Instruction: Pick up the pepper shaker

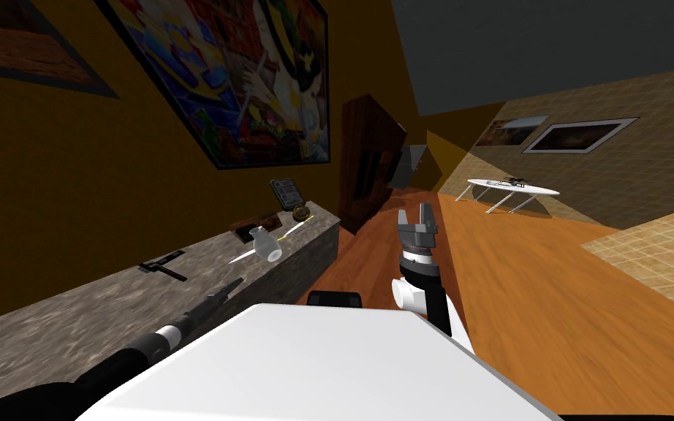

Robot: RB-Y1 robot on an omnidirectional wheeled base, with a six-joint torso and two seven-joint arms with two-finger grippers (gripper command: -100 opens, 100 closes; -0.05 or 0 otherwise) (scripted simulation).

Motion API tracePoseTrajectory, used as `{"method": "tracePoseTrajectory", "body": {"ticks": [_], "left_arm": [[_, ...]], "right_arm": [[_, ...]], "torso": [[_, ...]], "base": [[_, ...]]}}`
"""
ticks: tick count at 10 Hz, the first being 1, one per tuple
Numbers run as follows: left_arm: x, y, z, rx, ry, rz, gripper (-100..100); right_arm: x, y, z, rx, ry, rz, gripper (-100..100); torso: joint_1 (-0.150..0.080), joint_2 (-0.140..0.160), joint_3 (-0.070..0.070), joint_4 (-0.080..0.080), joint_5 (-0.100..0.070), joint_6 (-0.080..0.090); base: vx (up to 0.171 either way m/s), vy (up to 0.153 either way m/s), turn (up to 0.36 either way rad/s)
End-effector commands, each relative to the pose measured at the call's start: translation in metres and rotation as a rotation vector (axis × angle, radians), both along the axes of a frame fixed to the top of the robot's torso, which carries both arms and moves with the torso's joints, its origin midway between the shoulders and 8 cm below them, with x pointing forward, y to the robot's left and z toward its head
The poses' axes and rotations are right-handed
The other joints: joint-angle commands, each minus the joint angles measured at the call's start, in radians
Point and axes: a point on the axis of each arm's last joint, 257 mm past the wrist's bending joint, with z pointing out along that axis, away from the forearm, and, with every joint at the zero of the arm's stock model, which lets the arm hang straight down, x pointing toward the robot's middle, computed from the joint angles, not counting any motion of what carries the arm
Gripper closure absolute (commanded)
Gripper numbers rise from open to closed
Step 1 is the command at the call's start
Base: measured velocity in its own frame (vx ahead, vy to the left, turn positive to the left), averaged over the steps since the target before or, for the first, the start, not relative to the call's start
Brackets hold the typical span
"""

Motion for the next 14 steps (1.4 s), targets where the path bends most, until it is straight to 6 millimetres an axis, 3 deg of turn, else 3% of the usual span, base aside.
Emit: {"method": "tracePoseTrajectory", "body": {"ticks": [1,2,4,5,6,9,12,14], "left_arm": [[-0.021,0.021,-0.009,0.033,0.074,0.01,-100],[-0.02,0.02,-0.008,0.035,0.076,0.004,-100],[-0.049,0.052,-0.017,0.089,0.181,0.019,-100],[-0.052,0.052,-0.018,0.092,0.193,0.012,-100],[-0.067,0.068,-0.02,0.119,0.244,0.019,-100],[-0.079,0.082,-0.021,0.147,0.293,0.018,-100],[-0.109,0.122,-0.018,0.223,0.408,0.025,-100],[-0.114,0.134,-0.016,0.247,0.44,0.019,-100]], "right_arm": [[0.0,0.0,0.0,0.0,0.0,0.0,0],[0.0,0.0,0.0,0.0,0.0,0.0,0],[0.0,0.0,0.0,0.0,0.0,0.0,0],[0.0,0.0,0.0,0.0,0.0,0.0,0],[0.0,0.0,0.0,0.0,0.0,0.0,0],[0.0,0.0,0.0,0.0,0.0,0.0,0],[0.0,0.0,0.0,0.0,0.0,0.0,0],[0.0,0.0,0.0,0.0,0.0,0.0,0]], "torso": [[0.0,0.0,0.0,0.0,0.0,0.0],[0.0,-0.001,0.0,0.0,0.0,0.001],[0.001,-0.001,-0.001,0.0,0.0,0.001],[0.001,-0.002,-0.001,0.0,0.0,0.001],[0.001,-0.001,-0.001,0.0,0.0,0.0],[0.0,-0.001,-0.001,0.0,0.0,0.001],[0.001,-0.003,-0.002,-0.001,0.0,0.001],[0.0,-0.004,-0.002,-0.001,0.0,-0.001]], "base": [[0.032,0.019,-0.25],[0.025,0.024,-0.135],[0.034,0.026,-0.334],[0.03,0.031,-0.128],[0.03,0.021,-0.227],[0.032,0.02,-0.173],[0.056,0.024,-0.33],[0.052,0.015,-0.103]]}}
